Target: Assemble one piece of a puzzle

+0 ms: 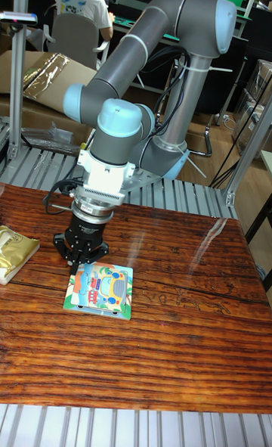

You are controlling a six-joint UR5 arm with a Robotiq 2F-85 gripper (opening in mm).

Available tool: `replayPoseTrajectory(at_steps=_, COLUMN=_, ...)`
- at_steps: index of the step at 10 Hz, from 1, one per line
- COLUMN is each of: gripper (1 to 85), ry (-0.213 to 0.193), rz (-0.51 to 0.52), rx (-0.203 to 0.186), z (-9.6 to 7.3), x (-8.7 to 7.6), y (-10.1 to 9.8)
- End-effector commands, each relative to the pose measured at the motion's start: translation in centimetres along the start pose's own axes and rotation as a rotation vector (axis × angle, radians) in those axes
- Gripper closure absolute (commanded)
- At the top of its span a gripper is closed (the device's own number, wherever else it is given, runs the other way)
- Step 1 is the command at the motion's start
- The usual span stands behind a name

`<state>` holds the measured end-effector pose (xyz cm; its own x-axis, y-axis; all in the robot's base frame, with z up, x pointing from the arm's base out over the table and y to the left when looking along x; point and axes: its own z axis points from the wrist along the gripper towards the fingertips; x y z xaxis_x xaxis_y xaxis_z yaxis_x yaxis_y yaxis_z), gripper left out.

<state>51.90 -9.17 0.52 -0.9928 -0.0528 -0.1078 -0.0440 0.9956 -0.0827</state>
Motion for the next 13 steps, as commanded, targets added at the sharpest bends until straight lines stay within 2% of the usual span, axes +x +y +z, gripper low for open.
replayPoseTrajectory(at_steps=1, gripper=84.3, ry=0.0, rz=0.019, rx=-0.01, z=-0.1, x=0.1, y=0.3)
replayPoseTrajectory(at_steps=5, gripper=84.3, ry=-0.003, rz=0.032, rx=-0.016, z=-0.2, x=0.1, y=0.7)
replayPoseTrajectory(at_steps=10, gripper=84.3, ry=0.04, rz=0.066, rx=0.002, z=-0.8, x=0.8, y=1.5)
replayPoseTrajectory(at_steps=13, gripper=84.3, ry=0.037, rz=0.088, rx=-0.044, z=-0.8, x=0.5, y=2.8)
